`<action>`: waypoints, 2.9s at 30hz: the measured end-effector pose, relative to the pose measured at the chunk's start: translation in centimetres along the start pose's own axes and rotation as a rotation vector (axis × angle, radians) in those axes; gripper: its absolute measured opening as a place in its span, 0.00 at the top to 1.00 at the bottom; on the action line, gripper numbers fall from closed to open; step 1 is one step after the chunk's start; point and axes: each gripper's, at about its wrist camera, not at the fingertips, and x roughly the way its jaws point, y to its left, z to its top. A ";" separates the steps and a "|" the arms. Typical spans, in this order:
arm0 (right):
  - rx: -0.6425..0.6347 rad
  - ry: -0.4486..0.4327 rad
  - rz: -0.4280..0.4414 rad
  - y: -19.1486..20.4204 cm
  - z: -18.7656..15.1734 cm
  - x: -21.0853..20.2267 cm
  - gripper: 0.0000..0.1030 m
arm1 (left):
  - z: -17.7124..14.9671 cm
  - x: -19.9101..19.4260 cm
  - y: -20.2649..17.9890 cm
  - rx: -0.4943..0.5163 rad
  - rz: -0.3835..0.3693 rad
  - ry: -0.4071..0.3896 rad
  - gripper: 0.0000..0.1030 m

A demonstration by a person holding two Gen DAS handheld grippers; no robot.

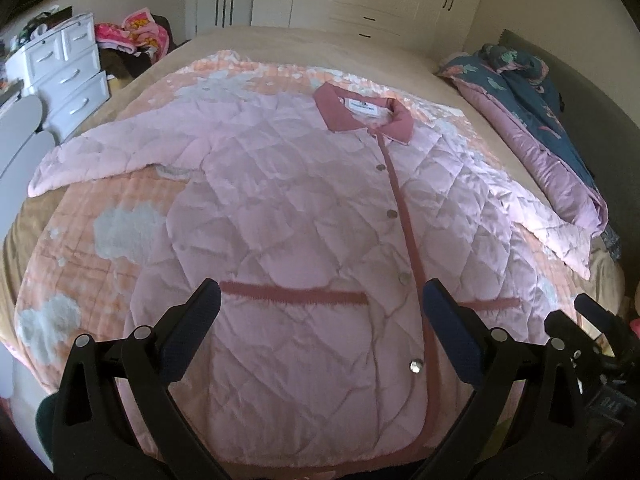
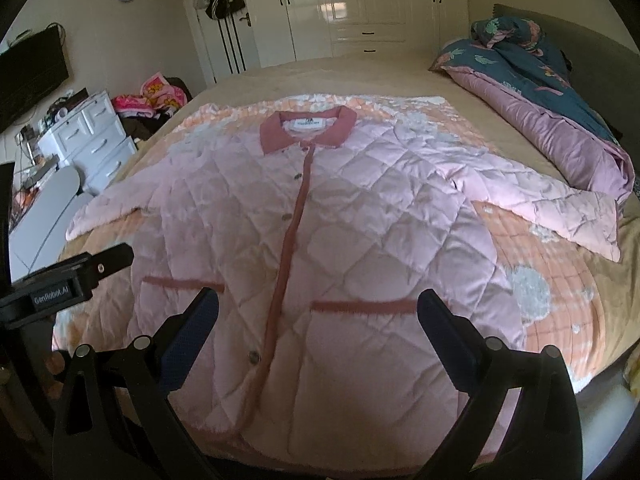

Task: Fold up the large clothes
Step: 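Move the right tool toward the cuff of the sleeve beside it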

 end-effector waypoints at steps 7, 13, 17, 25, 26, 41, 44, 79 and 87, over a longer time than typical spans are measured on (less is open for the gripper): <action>0.038 -0.035 0.008 -1.1 3.4 0.0 0.04 | 2.8 0.1 -0.6 0.001 0.000 -0.012 0.08; 0.069 -0.054 0.007 -2.3 6.0 0.2 0.04 | 5.4 0.5 -1.6 0.002 0.005 -0.027 0.08; 0.092 -0.069 -0.005 -3.3 7.3 0.4 0.04 | 6.8 0.8 -2.3 0.005 0.002 -0.031 0.08; 0.144 -0.083 -0.045 -5.9 9.5 1.0 0.04 | 8.8 2.0 -3.9 0.016 -0.009 -0.023 0.08; 0.153 -0.085 -0.050 -6.3 9.7 1.1 0.04 | 9.1 2.2 -4.2 0.019 -0.010 -0.023 0.08; 0.259 -0.128 -0.125 -12.1 11.8 1.1 0.04 | 11.8 5.0 -6.6 0.033 -0.014 -0.001 0.08; 0.292 -0.129 -0.139 -13.7 11.9 1.4 0.04 | 12.2 5.6 -7.5 0.044 -0.009 0.006 0.08; 0.711 -0.065 -0.387 -36.3 6.2 6.2 0.04 | 12.4 18.9 -17.2 0.106 -0.021 0.154 0.08; 0.794 -0.044 -0.411 -40.0 4.3 7.5 0.04 | 12.4 20.9 -19.4 0.146 -0.031 0.177 0.08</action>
